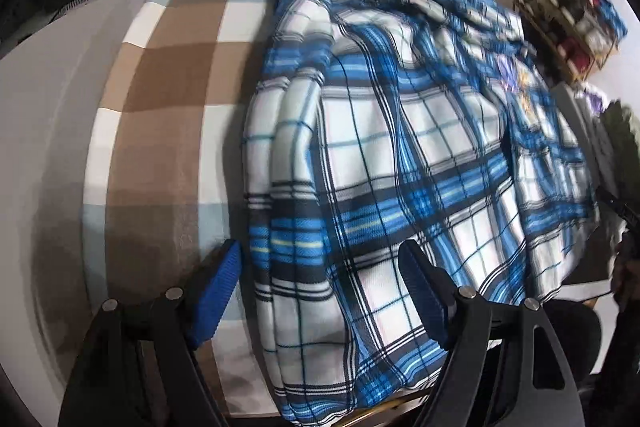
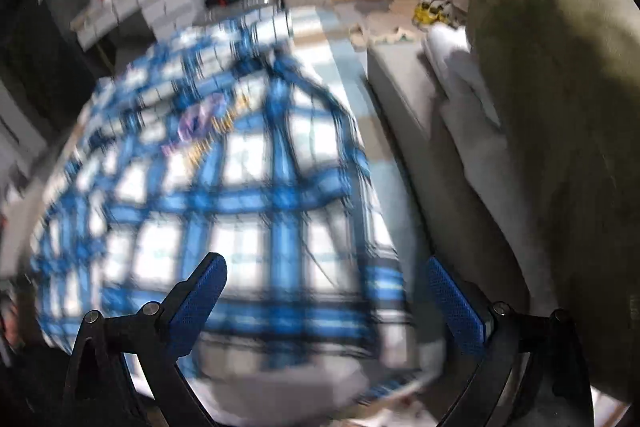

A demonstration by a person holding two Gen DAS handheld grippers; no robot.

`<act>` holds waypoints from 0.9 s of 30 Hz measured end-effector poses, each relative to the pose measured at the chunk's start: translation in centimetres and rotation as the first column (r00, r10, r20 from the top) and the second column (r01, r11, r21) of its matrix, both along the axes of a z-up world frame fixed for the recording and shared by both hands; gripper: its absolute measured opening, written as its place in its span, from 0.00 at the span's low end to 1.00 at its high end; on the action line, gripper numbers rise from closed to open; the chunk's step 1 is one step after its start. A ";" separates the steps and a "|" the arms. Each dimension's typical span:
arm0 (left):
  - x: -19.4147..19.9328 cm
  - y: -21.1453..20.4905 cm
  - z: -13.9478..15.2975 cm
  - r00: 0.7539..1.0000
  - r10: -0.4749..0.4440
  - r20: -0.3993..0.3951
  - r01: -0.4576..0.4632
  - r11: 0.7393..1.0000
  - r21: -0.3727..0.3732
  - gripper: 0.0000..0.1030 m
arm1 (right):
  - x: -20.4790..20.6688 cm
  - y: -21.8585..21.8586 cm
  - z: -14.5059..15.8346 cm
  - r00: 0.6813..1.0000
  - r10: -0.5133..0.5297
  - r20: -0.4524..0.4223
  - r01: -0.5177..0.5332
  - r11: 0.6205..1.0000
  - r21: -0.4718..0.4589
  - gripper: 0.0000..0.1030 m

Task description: Fold large clothes

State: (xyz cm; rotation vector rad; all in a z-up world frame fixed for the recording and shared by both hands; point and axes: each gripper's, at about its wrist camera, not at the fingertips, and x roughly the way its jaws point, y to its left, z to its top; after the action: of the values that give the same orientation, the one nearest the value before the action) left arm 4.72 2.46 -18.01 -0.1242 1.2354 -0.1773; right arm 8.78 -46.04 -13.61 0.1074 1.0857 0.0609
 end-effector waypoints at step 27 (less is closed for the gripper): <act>2.4 -0.7 -0.3 0.999 -0.038 -0.035 0.045 0.972 0.230 0.00 | -3.7 0.2 -1.7 0.987 0.128 -0.097 -0.137 0.986 -0.092 0.04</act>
State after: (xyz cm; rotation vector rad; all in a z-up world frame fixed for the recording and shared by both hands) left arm 7.13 1.75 -18.31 0.1014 1.2807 -0.0669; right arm 5.13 -45.80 -15.31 -0.0519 1.1839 0.1232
